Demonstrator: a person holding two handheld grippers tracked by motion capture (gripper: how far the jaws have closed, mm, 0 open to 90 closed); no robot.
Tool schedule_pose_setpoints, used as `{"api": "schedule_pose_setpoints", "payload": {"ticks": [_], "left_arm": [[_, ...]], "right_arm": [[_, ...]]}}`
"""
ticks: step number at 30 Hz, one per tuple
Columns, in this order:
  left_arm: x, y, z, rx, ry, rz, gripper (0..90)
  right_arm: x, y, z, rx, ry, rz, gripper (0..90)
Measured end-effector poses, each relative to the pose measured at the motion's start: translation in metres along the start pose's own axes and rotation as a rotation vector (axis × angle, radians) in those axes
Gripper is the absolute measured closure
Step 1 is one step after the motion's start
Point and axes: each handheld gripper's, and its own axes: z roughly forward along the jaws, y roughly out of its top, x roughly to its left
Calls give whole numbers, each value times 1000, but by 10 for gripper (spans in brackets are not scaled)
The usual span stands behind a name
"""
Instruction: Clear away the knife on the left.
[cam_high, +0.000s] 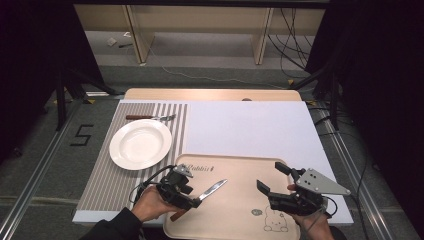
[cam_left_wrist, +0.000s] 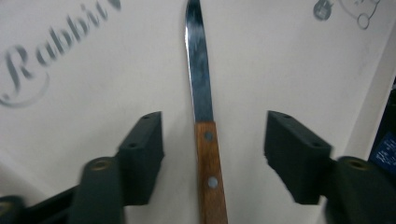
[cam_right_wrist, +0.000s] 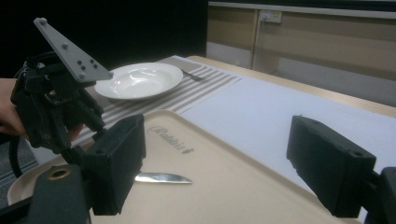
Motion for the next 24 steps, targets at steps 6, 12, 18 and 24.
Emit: {"api": "schedule_pose_setpoints", "payload": {"ticks": [6, 12, 18, 24], "left_arm": [[-10, 4, -3, -110, 36, 86, 203], [-13, 9, 1, -132, 41, 113, 288], [-17, 13, 8, -125, 19, 147, 568], [-24, 12, 20, -35, 22, 209, 757]], "right_arm": [[0, 0, 0, 1, 0, 0, 208], [0, 0, 0, 3, 0, 1, 208], [0, 0, 0, -1, 1, 0, 208], [0, 0, 0, 0, 1, 0, 209]]}}
